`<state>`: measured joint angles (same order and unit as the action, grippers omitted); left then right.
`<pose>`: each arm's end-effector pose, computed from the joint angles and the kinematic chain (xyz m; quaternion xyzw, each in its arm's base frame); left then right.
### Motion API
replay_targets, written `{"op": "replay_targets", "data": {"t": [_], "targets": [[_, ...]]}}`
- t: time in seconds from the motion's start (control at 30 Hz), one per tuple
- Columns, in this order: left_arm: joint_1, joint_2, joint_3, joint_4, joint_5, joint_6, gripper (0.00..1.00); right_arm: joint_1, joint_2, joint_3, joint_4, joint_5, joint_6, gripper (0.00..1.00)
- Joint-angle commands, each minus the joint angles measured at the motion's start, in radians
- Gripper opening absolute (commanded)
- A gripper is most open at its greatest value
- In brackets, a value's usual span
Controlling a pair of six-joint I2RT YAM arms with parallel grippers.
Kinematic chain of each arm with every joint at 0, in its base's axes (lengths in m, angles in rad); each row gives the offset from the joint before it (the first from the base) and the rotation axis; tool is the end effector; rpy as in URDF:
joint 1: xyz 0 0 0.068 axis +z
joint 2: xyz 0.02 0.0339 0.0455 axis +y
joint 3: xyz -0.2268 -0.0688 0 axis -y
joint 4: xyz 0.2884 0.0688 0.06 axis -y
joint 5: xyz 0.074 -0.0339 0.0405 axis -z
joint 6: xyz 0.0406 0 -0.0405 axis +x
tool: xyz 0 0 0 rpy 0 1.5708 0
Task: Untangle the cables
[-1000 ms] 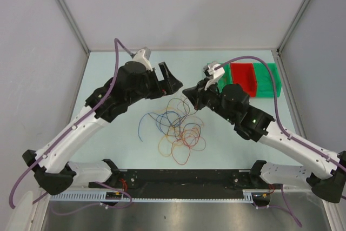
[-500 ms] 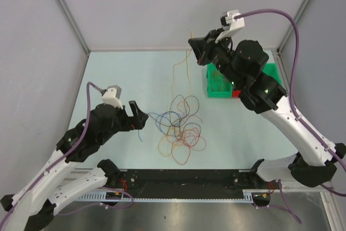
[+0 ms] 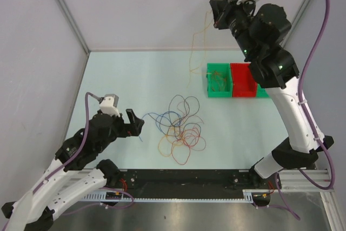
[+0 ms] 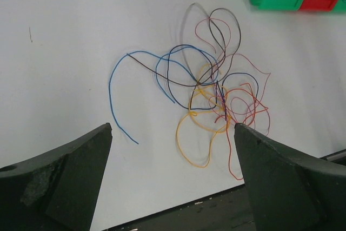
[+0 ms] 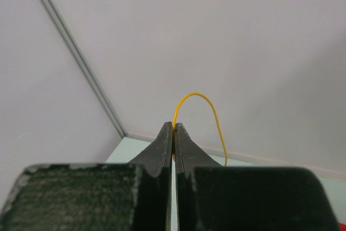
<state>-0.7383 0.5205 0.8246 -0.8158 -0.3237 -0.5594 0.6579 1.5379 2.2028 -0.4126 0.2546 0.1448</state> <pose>0.1407 -0.1106 0.3148 -0.0050 0.8556 -0.1904 0.4813 0.2533 0.1828 0.5936 -0.0571 0.6131 0.2347 0.7521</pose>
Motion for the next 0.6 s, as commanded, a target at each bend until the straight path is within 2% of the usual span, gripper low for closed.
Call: {"op": "replay_targets", "data": {"t": [0.0,0.1,0.2,0.43,0.57], "targets": [[0.005,-0.023,0.002,0.038,-0.026,0.026,1.0,-0.056,0.036,0.165,-0.005,0.018,-0.045,0.0],[0.004,-0.033,0.001,0.038,-0.029,0.026,1.0,-0.073,0.057,0.234,-0.002,0.037,-0.085,0.0],[0.005,-0.034,-0.001,0.038,-0.032,0.026,1.0,-0.105,0.042,0.229,0.011,0.064,-0.096,0.0],[0.005,-0.022,-0.001,0.04,-0.026,0.026,1.0,-0.22,-0.091,-0.05,0.103,0.034,-0.096,0.0],[0.005,-0.01,-0.001,0.04,-0.026,0.026,1.0,-0.285,-0.14,-0.155,0.139,-0.003,-0.085,0.0]]}}
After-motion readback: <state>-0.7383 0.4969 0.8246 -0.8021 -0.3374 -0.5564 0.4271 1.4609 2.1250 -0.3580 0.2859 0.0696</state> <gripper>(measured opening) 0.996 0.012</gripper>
